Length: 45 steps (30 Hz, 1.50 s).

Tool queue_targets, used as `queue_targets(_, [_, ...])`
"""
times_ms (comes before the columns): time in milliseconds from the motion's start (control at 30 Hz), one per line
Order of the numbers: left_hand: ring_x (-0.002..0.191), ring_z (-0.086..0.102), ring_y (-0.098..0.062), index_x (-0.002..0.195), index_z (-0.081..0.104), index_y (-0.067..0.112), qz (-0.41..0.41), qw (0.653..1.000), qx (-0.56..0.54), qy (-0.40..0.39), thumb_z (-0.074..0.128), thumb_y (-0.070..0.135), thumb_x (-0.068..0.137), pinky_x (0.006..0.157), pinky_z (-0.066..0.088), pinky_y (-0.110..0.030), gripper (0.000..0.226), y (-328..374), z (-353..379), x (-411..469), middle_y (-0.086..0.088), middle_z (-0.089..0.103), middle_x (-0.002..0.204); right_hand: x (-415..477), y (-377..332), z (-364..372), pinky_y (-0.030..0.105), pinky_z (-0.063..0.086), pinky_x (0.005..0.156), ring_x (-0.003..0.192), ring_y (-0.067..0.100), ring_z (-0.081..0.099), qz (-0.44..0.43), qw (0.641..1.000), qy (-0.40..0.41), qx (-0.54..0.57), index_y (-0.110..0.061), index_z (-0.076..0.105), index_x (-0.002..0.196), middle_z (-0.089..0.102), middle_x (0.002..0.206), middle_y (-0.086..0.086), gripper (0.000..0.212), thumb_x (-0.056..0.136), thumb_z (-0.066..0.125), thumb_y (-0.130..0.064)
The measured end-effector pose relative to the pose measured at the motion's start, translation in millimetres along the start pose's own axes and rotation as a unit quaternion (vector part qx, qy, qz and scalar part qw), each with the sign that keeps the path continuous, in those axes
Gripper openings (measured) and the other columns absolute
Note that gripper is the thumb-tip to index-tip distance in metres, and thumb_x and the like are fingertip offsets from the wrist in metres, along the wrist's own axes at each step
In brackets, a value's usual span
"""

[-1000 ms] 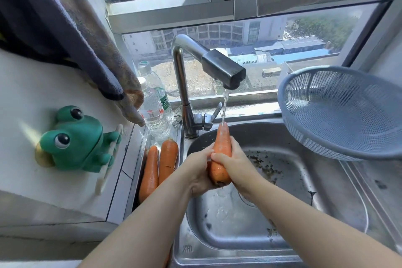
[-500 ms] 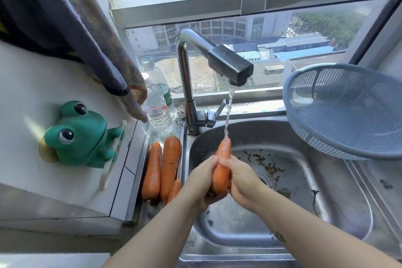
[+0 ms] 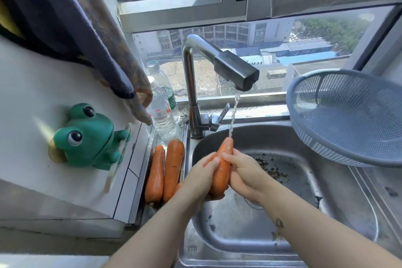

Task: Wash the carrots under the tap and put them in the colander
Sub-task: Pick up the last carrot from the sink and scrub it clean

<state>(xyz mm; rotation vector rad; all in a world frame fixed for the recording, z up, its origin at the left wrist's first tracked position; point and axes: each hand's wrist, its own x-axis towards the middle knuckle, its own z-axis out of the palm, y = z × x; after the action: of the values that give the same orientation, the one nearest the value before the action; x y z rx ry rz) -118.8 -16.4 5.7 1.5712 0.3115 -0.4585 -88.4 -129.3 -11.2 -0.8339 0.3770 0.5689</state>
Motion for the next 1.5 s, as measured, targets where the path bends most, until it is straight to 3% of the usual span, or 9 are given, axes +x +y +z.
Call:
queue_targets(100, [0.087, 0.066, -0.021, 0.120, 0.057, 0.043, 0.017, 0.999, 0.033, -0.003, 0.044, 0.035, 0.098, 0.063, 0.057, -0.036, 0.027, -4, 0, 4, -0.006, 0.067, 0.112, 0, -2, 1, 0.042, 0.044, 0.103, 0.117, 0.031, 0.057, -0.021, 0.999, 0.019, -0.025, 0.000, 0.047, 0.131, 0.057, 0.124, 0.024, 0.031, 0.100, 0.042, -0.005])
queue_targets(233, [0.101, 0.065, -0.011, 0.114, 0.060, 0.043, 0.101, 0.986, 0.128, -0.013, 0.046, 0.042, 0.086, 0.094, 0.051, -0.042, 0.032, -1, 10, 3, 0.008, 0.070, 0.106, 13, 0, 7, 0.044, 0.050, 0.097, 0.101, 0.027, 0.064, -0.041, 0.982, 0.144, -0.117, -0.004, 0.060, 0.107, 0.065, 0.103, 0.015, 0.032, 0.100, 0.047, -0.032])
queue_targets(367, [0.089, 0.066, -0.016, 0.097, 0.060, 0.047, 0.082, 0.992, 0.093, -0.013, 0.050, 0.031, 0.093, 0.081, 0.053, -0.035, 0.020, 6, -2, 3, 0.005, 0.070, 0.100, 8, -6, -1, 0.049, 0.042, 0.104, 0.113, 0.033, 0.057, -0.013, 0.999, 0.030, 0.010, 0.001, 0.052, 0.117, 0.057, 0.116, 0.022, 0.024, 0.102, 0.040, -0.013])
queue_targets(467, [0.080, 0.066, -0.018, 0.102, 0.058, 0.046, 0.046, 0.996, 0.063, -0.039, 0.046, 0.030, 0.099, 0.070, 0.054, -0.036, 0.021, 7, -6, -1, 0.000, 0.069, 0.099, 1, -11, -8, 0.048, 0.045, 0.093, 0.100, 0.034, 0.057, -0.001, 0.999, -0.035, -0.026, 0.002, 0.050, 0.117, 0.056, 0.106, 0.022, 0.022, 0.100, 0.039, -0.007])
queue_targets(633, [0.099, 0.064, -0.005, 0.108, 0.054, 0.052, 0.126, 0.981, 0.142, -0.042, 0.048, 0.036, 0.088, 0.093, 0.049, -0.030, 0.027, 2, 1, 1, 0.011, 0.068, 0.109, 4, -8, -3, 0.040, 0.053, 0.086, 0.096, 0.028, 0.064, -0.026, 0.999, 0.043, -0.018, -0.002, 0.055, 0.116, 0.062, 0.103, 0.018, 0.021, 0.100, 0.046, -0.013])
queue_targets(900, [0.087, 0.065, -0.006, 0.120, 0.054, 0.038, 0.097, 0.989, 0.068, -0.086, 0.047, 0.022, 0.100, 0.077, 0.054, -0.024, 0.026, 7, -14, -7, 0.008, 0.068, 0.104, -1, -10, -4, 0.052, 0.047, 0.097, 0.097, 0.032, 0.062, 0.002, 1.000, 0.020, -0.015, -0.006, 0.055, 0.118, 0.062, 0.106, 0.017, 0.028, 0.101, 0.044, -0.025])
queue_targets(1200, [0.099, 0.064, -0.007, 0.129, 0.050, 0.034, 0.073, 0.990, 0.097, -0.068, 0.050, 0.026, 0.099, 0.095, 0.049, -0.028, 0.032, 10, -17, -9, 0.010, 0.065, 0.113, -13, -25, -14, 0.043, 0.054, 0.087, 0.093, 0.028, 0.066, 0.030, 0.993, -0.089, -0.071, -0.001, 0.059, 0.112, 0.066, 0.104, 0.020, 0.022, 0.096, 0.044, 0.001])
queue_targets(1400, [0.093, 0.062, -0.002, 0.112, 0.051, 0.050, 0.101, 0.979, 0.167, -0.063, 0.050, 0.024, 0.098, 0.079, 0.047, -0.015, 0.030, 15, -11, -8, 0.013, 0.065, 0.106, -6, -23, -11, 0.042, 0.054, 0.088, 0.092, 0.028, 0.065, 0.010, 0.994, -0.008, -0.110, 0.007, 0.059, 0.112, 0.066, 0.103, 0.020, 0.024, 0.093, 0.057, -0.008])
queue_targets(1500, [0.097, 0.062, -0.009, 0.125, 0.051, 0.040, 0.084, 0.986, 0.131, -0.064, 0.051, 0.025, 0.098, 0.081, 0.048, -0.017, 0.031, 16, -12, -7, 0.006, 0.065, 0.114, -8, -31, -15, 0.041, 0.055, 0.089, 0.100, 0.030, 0.066, 0.024, 0.993, -0.039, -0.108, 0.008, 0.058, 0.116, 0.067, 0.109, 0.022, 0.027, 0.093, 0.055, -0.007])
